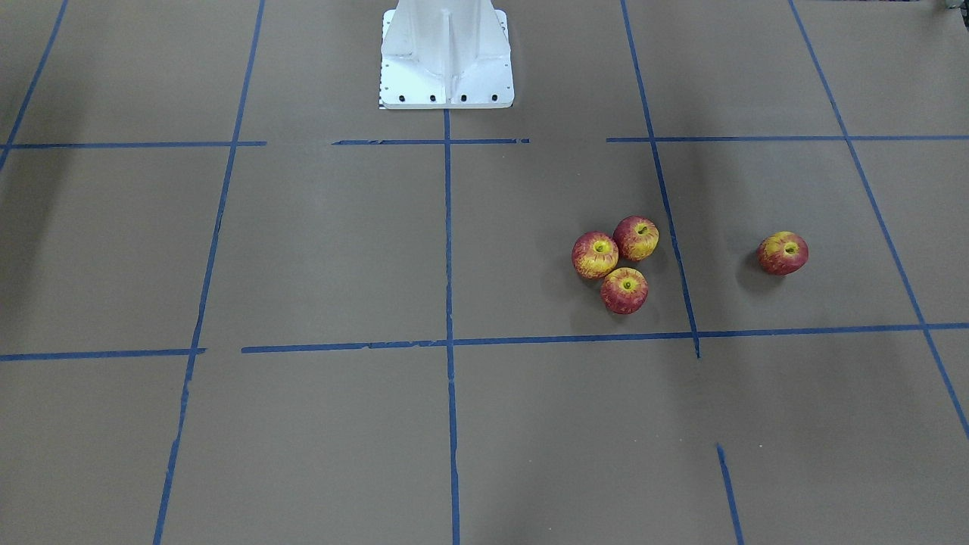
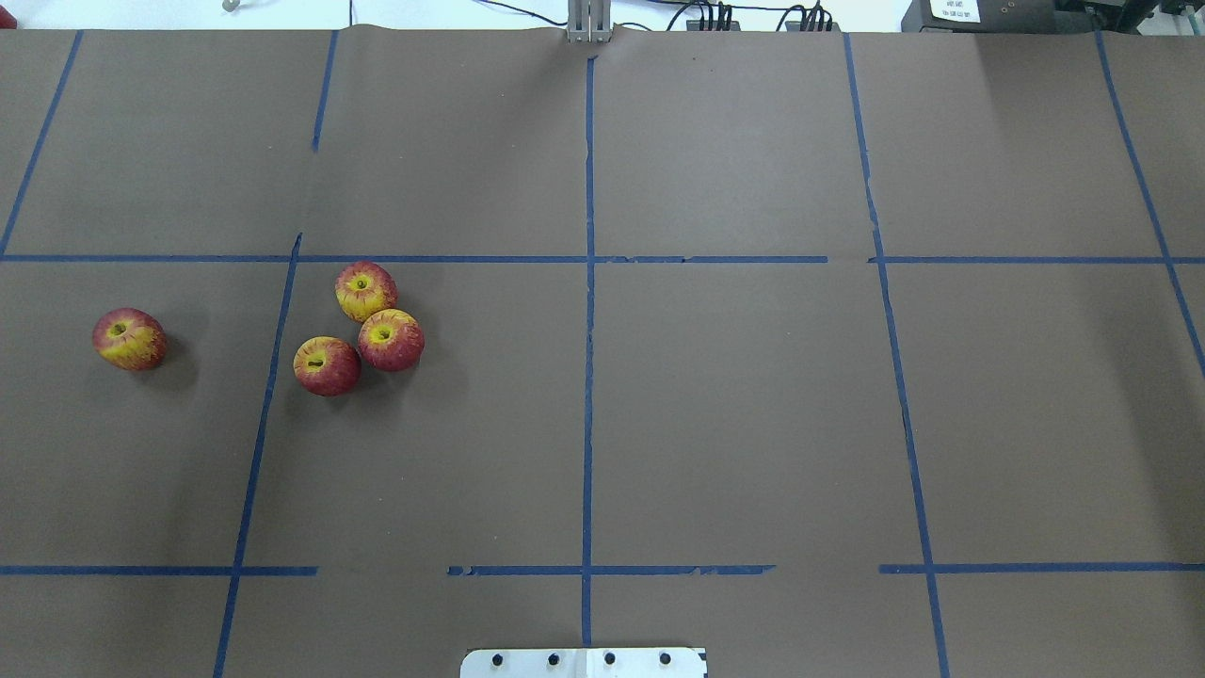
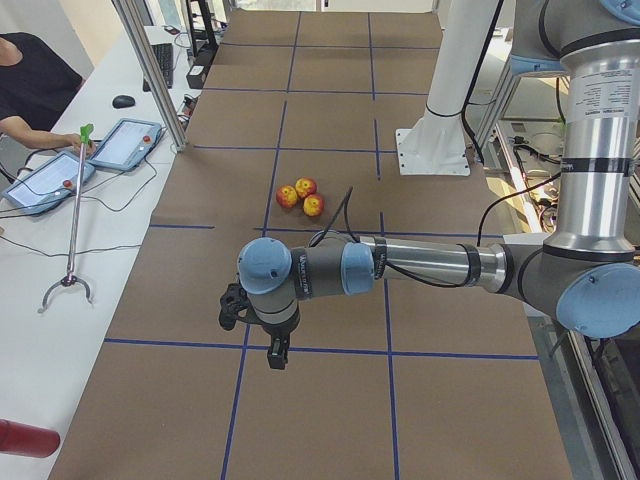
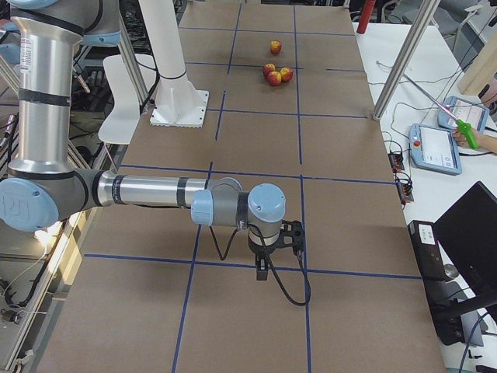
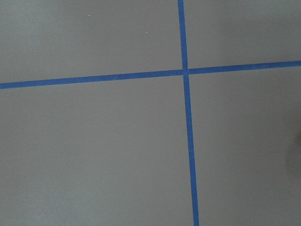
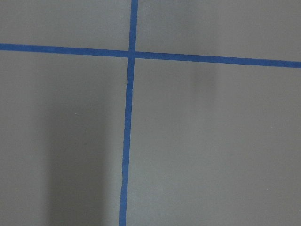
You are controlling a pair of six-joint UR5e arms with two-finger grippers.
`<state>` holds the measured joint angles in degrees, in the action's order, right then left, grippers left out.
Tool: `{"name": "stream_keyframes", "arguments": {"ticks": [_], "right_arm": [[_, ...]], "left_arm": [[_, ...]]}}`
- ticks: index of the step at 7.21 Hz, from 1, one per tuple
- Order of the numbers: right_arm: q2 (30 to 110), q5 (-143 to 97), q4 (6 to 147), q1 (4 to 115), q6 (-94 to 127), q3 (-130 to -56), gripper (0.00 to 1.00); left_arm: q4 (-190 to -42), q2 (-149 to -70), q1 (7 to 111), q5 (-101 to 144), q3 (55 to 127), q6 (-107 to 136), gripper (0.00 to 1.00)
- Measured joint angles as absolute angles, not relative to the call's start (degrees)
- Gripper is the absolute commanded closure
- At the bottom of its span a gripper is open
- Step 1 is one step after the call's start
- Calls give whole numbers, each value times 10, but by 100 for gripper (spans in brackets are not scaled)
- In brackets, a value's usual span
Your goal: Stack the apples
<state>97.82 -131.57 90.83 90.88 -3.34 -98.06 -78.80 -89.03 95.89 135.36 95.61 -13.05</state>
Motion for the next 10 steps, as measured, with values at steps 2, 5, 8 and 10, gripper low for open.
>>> {"name": "stream_keyframes", "arguments": {"ticks": [2, 5, 8, 10], "right_arm": [[978, -1315, 908, 909, -33, -981, 0], [978, -1315, 909, 909, -33, -980, 0], [978, -1315, 908, 909, -33, -980, 0], [978, -1315, 908, 909, -33, -980, 0]], "left_arm": [[-782, -891, 961, 1351, 957, -132, 0], [-782, -888, 961, 1350, 956, -130, 0], [-787, -886, 961, 1355, 957, -130, 0], [-798, -885, 961, 1357, 960, -131, 0]]}}
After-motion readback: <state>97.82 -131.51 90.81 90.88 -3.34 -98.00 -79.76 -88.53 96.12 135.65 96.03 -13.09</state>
